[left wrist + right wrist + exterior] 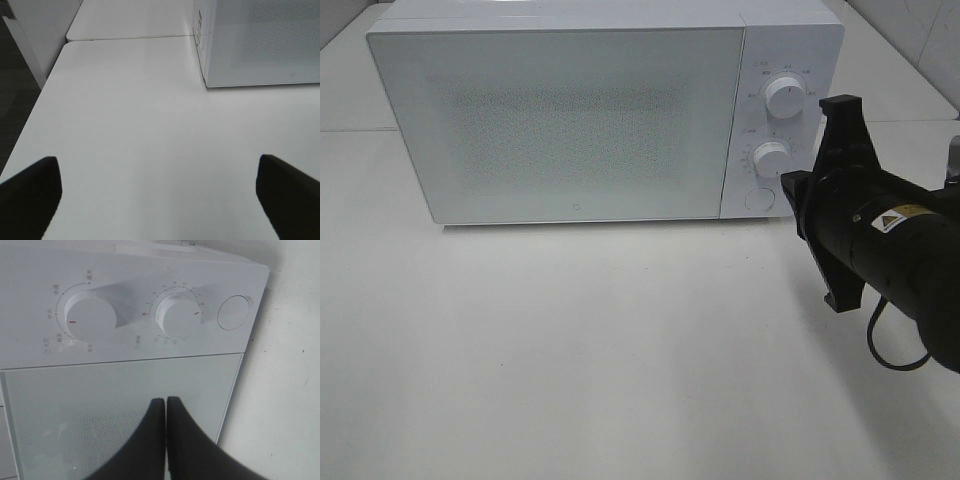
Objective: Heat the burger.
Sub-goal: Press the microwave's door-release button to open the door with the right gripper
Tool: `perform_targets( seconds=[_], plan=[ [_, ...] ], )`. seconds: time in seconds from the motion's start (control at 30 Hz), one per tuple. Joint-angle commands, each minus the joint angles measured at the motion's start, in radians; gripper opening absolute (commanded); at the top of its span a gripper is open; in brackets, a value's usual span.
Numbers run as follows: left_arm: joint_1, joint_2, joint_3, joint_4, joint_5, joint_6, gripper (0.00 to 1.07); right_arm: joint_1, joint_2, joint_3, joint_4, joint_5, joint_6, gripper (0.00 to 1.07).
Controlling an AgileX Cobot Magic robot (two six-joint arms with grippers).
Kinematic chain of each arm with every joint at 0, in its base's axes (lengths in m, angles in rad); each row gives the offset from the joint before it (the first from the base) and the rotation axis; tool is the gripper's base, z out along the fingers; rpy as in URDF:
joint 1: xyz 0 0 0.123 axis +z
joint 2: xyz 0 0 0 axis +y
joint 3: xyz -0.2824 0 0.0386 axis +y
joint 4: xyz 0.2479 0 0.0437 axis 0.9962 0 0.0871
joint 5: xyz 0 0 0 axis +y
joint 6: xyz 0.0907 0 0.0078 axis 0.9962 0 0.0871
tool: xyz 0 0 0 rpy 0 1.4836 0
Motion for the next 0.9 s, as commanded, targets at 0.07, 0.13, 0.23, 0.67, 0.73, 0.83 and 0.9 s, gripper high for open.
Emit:
perform_targets(
  seconds=[0.07, 0.13, 0.23, 0.67, 0.73, 0.83, 0.9],
  plan=[
    [0.001, -0.015, 0.0, 0.002, -0.015, -0.004, 0.98, 0.004, 0.021, -0.002, -0.014, -0.007, 0.025, 0.0],
    [0.001, -0.015, 0.0, 0.002, -0.015, -0.004, 0.98, 0.004, 0.029, -0.002, -0.015, -0.007, 0.029, 0.0],
    [0.001, -0.015, 0.0, 0.002, -0.015, -0.004, 0.98, 0.004, 0.07, -0.002, -0.046, -0.011, 0.091, 0.0],
    [0.001, -0.015, 0.0, 0.002, -0.015, -0.004, 0.98, -0.043, 0.205, -0.013, -0.168, -0.048, 0.252, 0.0],
    [0.001, -0.015, 0.0, 0.002, -0.015, -0.004, 0.98, -0.059, 0.214, -0.021, -0.189, -0.048, 0.261, 0.0],
    [0.001, -0.015, 0.0, 0.002, -0.015, -0.004, 0.98, -0.112, 0.247, -0.062, -0.263, -0.025, 0.292, 0.0],
    [0.001, -0.015, 0.0, 0.002, -0.015, -0.004, 0.98, -0.124, 0.258, -0.074, -0.275, -0.012, 0.303, 0.0]
  ],
)
